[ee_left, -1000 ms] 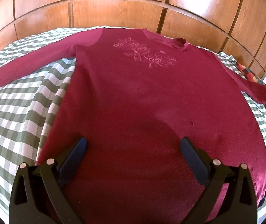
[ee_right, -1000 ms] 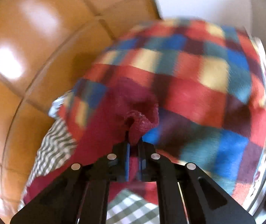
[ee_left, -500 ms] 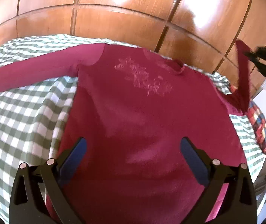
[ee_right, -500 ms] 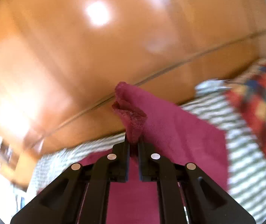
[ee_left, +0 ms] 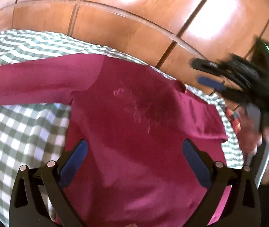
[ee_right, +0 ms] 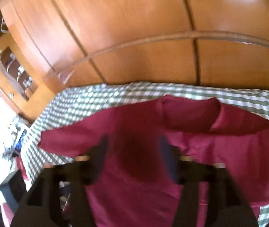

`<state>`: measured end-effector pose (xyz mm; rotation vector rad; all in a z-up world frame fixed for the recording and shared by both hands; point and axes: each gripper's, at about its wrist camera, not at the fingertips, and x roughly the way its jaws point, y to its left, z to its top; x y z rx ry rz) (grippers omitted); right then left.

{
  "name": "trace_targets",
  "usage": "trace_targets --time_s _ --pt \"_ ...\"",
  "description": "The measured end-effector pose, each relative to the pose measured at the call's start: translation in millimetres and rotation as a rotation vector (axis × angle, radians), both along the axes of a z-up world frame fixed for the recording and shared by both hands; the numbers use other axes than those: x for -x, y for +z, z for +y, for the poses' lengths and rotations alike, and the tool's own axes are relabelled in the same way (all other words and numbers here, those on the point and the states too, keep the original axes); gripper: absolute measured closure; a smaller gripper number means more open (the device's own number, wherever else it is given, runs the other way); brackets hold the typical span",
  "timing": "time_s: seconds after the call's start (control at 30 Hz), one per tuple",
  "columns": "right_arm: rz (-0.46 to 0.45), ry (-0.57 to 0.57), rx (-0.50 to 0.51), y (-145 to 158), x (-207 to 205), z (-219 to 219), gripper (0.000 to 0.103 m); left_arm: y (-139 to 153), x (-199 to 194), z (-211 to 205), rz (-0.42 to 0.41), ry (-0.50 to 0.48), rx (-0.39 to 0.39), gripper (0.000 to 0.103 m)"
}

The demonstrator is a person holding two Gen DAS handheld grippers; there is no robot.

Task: Fold small clothes
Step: 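Grasp the sleeve cuff with the right gripper and fold it across the body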

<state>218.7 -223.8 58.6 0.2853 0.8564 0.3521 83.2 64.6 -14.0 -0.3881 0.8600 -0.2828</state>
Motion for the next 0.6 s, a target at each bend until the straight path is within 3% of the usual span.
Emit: trace_targets --time_s 0.23,0.33,0.43,0.47,0.6 --pt "0.037 -0.200 -0.014 -20.0 75.5 -101.8 0.042 0.9 -42.2 0.2 0.033 0.027 0.061 0.004" --pt "0.099 -0.326 -0.001 -44.5 113.4 -149.9 0.042 -3.0 -63.4 -4.4 0.064 0.024 0.061 0.019" --pt "0.164 -0.415 -0.013 -69.0 136.7 -183.4 0.042 -17.5 -88.7 -16.1 0.134 0.004 0.054 0.025" --pt "0.178 -0.436 -0.021 -74.5 141.0 -190.3 0.042 -23.0 -94.9 -20.9 0.159 -0.012 0.053 0.033" --pt "0.193 -0.478 0.010 -87.6 139.7 -199.2 0.047 -31.2 -107.8 -40.5 0.171 -0.027 -0.007 0.050"
